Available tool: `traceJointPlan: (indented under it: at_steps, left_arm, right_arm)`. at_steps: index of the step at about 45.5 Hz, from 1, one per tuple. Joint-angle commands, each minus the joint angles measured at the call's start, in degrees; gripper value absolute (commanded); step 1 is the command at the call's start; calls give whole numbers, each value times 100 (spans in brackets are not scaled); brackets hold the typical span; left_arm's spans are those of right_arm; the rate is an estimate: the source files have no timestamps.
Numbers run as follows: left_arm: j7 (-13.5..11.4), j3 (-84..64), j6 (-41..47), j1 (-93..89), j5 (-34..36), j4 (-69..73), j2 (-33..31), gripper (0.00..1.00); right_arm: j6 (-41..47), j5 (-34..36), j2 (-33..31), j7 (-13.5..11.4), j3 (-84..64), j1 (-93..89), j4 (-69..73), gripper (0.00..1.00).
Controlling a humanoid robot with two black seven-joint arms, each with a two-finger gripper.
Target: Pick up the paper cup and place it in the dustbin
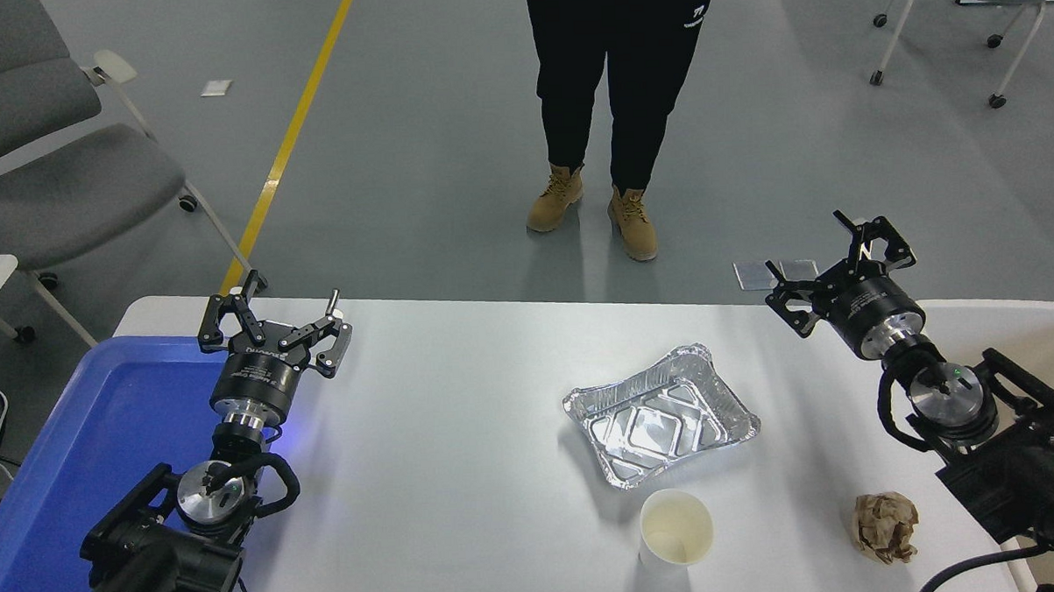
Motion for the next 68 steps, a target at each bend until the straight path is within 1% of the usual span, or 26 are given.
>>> traceJointPlan:
  at_steps: [1, 6, 9, 14, 18, 24, 31, 36, 39, 40, 42, 45, 46, 48, 56, 60, 64, 68]
  left_arm:
    - [1, 7, -2, 0, -1, 0, 3, 99]
    - [1, 15, -2, 0, -1, 0, 3, 99]
    - [1, 7, -2, 0, -1, 0, 3, 99]
    - [1, 7, -2, 0, -1, 0, 3, 99]
    - [1, 15, -2, 0, -1, 0, 3, 99]
    - [1, 7, -2, 0, -1, 0, -6, 99]
    - [1, 15, -2, 0, -1, 0, 3, 99]
    - [1, 15, -2, 0, 8, 0, 3, 99]
    - [1, 15, -2, 0, -1, 0, 3, 99]
    - [1, 15, -2, 0, 8, 0, 3, 99]
    - [1, 15, -2, 0, 8, 0, 3, 99]
    - [1, 15, -2, 0, 8, 0, 3, 99]
    - [1, 15, -2, 0, 8, 0, 3, 99]
    - [1, 15, -2, 0, 8, 0, 3, 99]
    - [9, 15, -2, 0, 8, 0, 3, 99]
    - [1, 15, -2, 0, 8, 0, 3, 99]
    - [1, 15, -2, 0, -1, 0, 3, 99]
    - [1, 15, -2, 0, -1, 0, 3, 99]
  right_arm:
    - [14, -486, -315, -35, -211, -24, 442, 100]
    - [-12, -1076, -895, -35, -712, -69, 1277, 100]
    - [-82, -1260, -1404, -44, -993, -8, 1769, 100]
    - [-83, -1418, -2072, -96, -1353, 185, 2245, 100]
    - [-83, -1717, -2591, -237, -1740, 519, 2553, 100]
    - [66, -2051, -3312, -535, -2364, 994, 3071, 100]
    - [84, -2868, -3927, -667, -3163, 1793, 3712, 100]
    - [84, -3378, -4543, -904, -4374, 2750, 4284, 100]
    - [84, -3747, -4719, -1028, -5525, 3646, 4513, 100]
    - [84, -3992, -4763, -1028, -6364, 4354, 4574, 100]
    - [84, -4169, -4754, -1028, -7318, 5113, 4601, 100]
    - [102, -4205, -4693, -1010, -8566, 6212, 4627, 100]
    - [137, -4197, -4580, -984, -9449, 7007, 4671, 100]
    - [207, -4179, -4343, -975, -9991, 7566, 4741, 100]
    - [611, -3968, -3508, -975, -11153, 8983, 5102, 100]
    - [866, -3801, -2910, -958, -11706, 9641, 5251, 100]
    - [1156, -3485, -2199, -905, -12225, 10354, 5436, 100]
    - [1455, -3169, -1556, -835, -12367, 10803, 5454, 100]
